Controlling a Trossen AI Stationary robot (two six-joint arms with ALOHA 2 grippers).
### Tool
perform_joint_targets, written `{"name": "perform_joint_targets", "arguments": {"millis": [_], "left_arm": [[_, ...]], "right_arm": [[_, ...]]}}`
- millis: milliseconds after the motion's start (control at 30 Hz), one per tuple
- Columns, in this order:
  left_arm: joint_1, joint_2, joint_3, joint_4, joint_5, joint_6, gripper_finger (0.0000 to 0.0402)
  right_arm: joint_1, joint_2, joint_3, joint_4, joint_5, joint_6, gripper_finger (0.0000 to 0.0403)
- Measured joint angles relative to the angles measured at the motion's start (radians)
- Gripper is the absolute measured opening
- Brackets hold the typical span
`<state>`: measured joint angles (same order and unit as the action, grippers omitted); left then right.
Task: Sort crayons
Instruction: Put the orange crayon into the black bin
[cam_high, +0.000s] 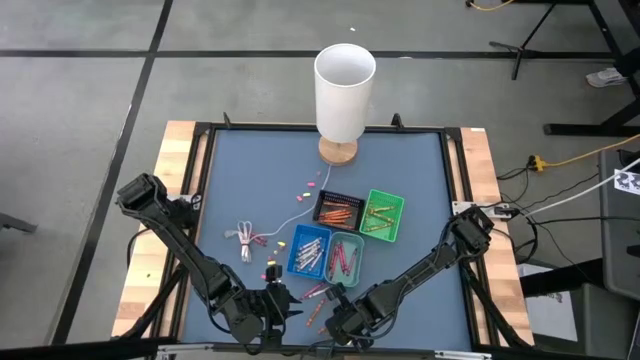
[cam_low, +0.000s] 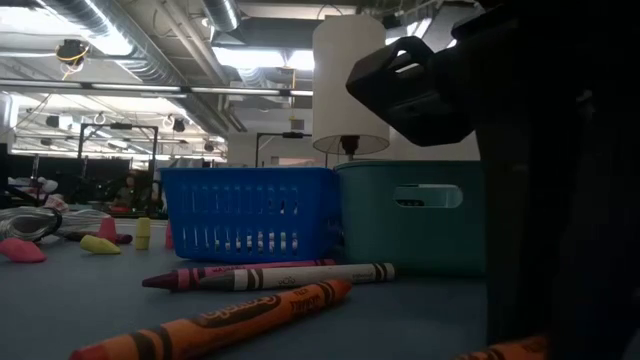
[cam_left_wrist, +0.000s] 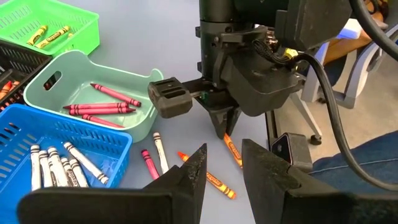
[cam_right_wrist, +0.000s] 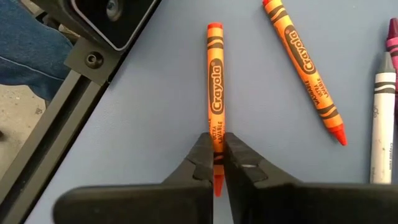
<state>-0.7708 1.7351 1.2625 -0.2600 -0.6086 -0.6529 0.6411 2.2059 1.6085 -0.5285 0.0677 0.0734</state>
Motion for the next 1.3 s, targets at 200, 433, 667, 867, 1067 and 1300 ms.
{"name": "perform_joint_targets", "arguments": {"millis": [200,433,667,867,1067,1300], "left_arm": [[0.0,0.0,0.0,0.0,0.0,0.0,0.0086],[0.0,0.0,0.0,0.0,0.0,0.0,0.0086],[0.0,0.0,0.0,0.0,0.0,0.0,0.0086],[0.0,0.0,0.0,0.0,0.0,0.008,0.0086],[-0.002,0.0,0.0,0.0,0.0,0.007,0.0086],[-0.002,0.0,0.0,0.0,0.0,0.007,0.0086]], "right_arm": [[0.0,0.001,0.017,-0.022,-0.001,0.0,0.0024],[-0.001,0.003,0.134,-0.181,-0.02,0.01,0.0027],[-0.001,0.003,0.302,-0.371,-0.007,0.011,0.0027],[-0.006,0.003,0.431,-0.578,0.026,-0.003,0.0027],[-0.007,-0.003,0.511,-0.805,0.171,-0.029,0.0027],[-0.058,-0.037,0.513,-0.905,0.245,-0.045,0.0027]]}}
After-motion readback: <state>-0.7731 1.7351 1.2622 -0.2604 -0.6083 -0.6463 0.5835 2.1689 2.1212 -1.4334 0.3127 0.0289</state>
